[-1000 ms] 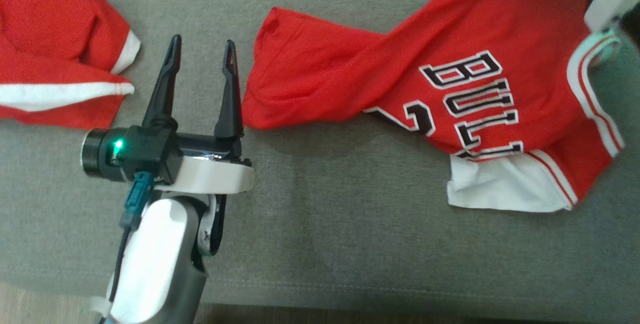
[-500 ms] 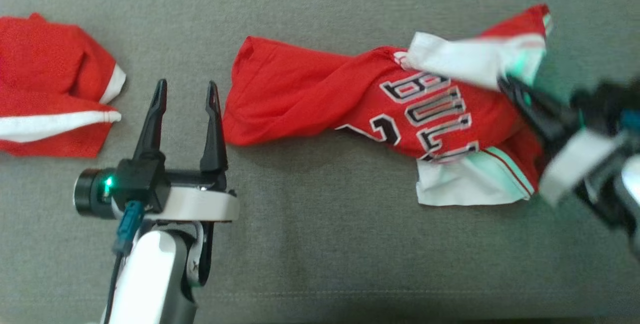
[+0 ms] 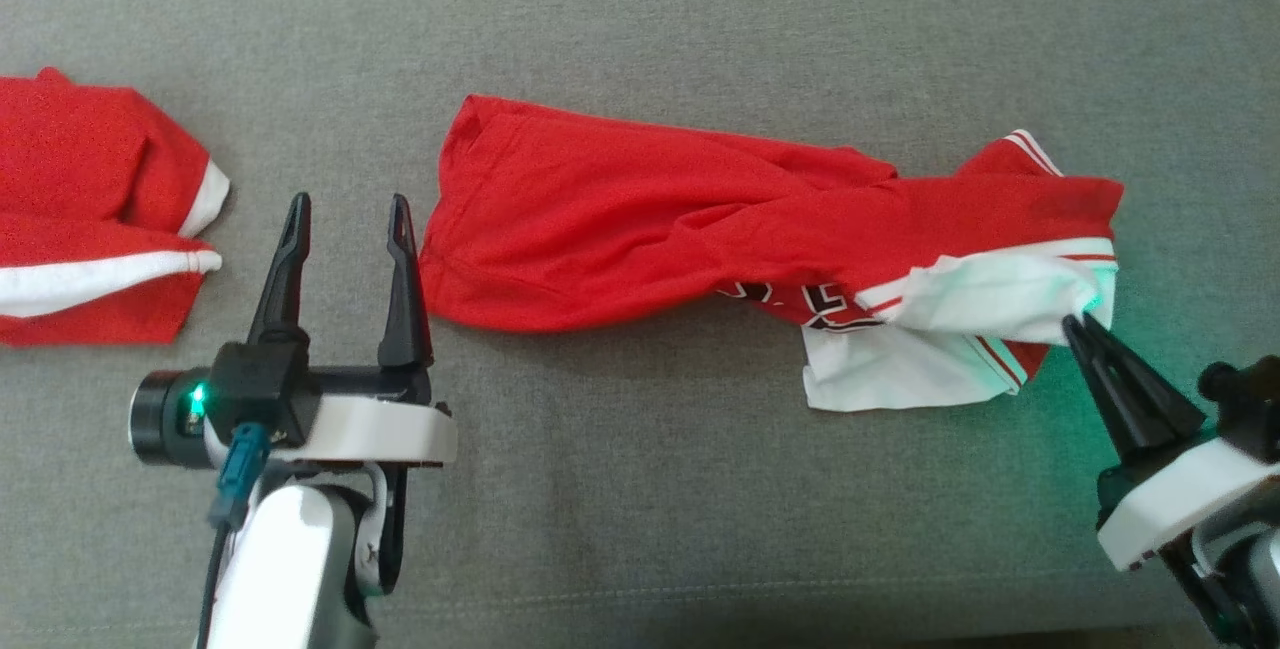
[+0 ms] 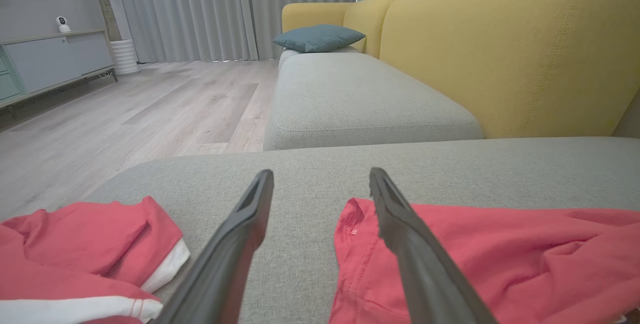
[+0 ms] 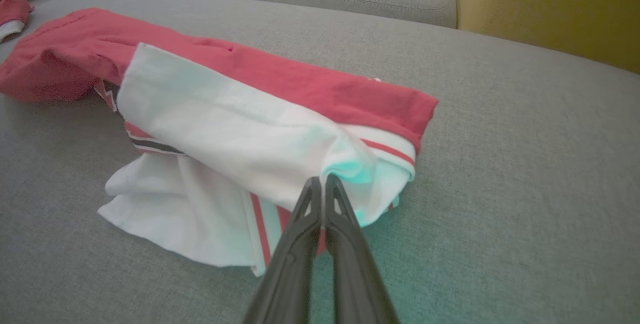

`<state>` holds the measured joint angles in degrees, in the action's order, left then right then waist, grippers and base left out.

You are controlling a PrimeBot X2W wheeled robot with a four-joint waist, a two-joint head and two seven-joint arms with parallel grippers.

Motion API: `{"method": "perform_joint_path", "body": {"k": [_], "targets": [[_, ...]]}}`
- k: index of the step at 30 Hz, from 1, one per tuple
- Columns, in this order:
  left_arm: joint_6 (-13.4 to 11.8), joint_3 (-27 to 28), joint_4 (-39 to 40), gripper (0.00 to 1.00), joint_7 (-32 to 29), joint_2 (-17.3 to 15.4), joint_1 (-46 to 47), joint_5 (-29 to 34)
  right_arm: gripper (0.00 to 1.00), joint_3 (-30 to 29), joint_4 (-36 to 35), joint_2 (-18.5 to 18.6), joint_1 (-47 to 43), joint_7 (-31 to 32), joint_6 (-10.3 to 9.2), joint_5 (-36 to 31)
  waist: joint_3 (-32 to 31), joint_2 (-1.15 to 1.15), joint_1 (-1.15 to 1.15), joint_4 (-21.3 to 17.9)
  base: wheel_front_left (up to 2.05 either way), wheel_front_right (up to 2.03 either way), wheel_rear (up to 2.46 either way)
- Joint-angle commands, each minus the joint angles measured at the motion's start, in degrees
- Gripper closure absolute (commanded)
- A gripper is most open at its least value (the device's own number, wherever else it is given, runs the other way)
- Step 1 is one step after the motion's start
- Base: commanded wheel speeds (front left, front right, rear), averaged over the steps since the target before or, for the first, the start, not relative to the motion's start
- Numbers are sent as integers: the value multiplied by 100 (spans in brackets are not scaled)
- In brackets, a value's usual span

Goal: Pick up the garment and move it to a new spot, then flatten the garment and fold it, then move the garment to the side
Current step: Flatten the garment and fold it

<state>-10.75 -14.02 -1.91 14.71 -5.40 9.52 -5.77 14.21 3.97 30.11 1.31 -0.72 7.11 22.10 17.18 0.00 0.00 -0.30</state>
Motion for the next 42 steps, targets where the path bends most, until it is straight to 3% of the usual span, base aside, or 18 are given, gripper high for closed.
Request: {"method": "perform_joint_path", "body": {"k": [1, 2, 3, 4, 10, 16, 24, 32, 42], "targets": [[-6, 219, 156, 0, 29, -94, 38, -5, 100, -74, -121, 54, -66, -7, 37, 2, -11, 0, 0, -9, 0, 0, 0], [-7, 226, 139, 0, 29, -91, 28, -13, 71, -145, -56, -29, -99, 46, 37, 0, -29, 0, 0, -16, 0, 0, 0], [-7, 233, 121, 0, 29, -89, 15, -23, 31, -205, -20, -106, -127, 76, 37, -17, -43, 0, 0, -20, 0, 0, 0], [-7, 245, 105, 0, 29, -90, -2, -32, 0, -312, -9, -225, -150, 56, 37, 10, -59, 0, 0, -29, 0, 0, 0], [-24, 323, 31, 0, 29, -105, -145, -88, 0, -1047, -133, -910, -350, -94, 37, -11, -194, 0, 0, -110, 0, 0, 0], [-13, 374, -21, 0, 29, -136, -216, -128, 0, -1482, -635, -1330, -412, -285, 37, -210, -297, 0, 0, -161, 0, 0, 0], [-33, 384, -59, 0, 29, -180, -447, -164, 0, -1403, -1367, -1783, -423, -145, 37, -686, -585, 0, 0, -194, 0, 0, 0], [-44, 369, -91, 0, -38, -234, -693, -235, 0, -1115, -1467, -2003, -615, 39, 37, -809, -783, 0, 0, -204, 0, 0, 0], [-67, 300, -74, 0, -103, -246, -749, -268, 0, -1102, -1422, -2008, -616, 84, 37, -792, -798, 0, 0, -179, 0, 0, 0]]}}
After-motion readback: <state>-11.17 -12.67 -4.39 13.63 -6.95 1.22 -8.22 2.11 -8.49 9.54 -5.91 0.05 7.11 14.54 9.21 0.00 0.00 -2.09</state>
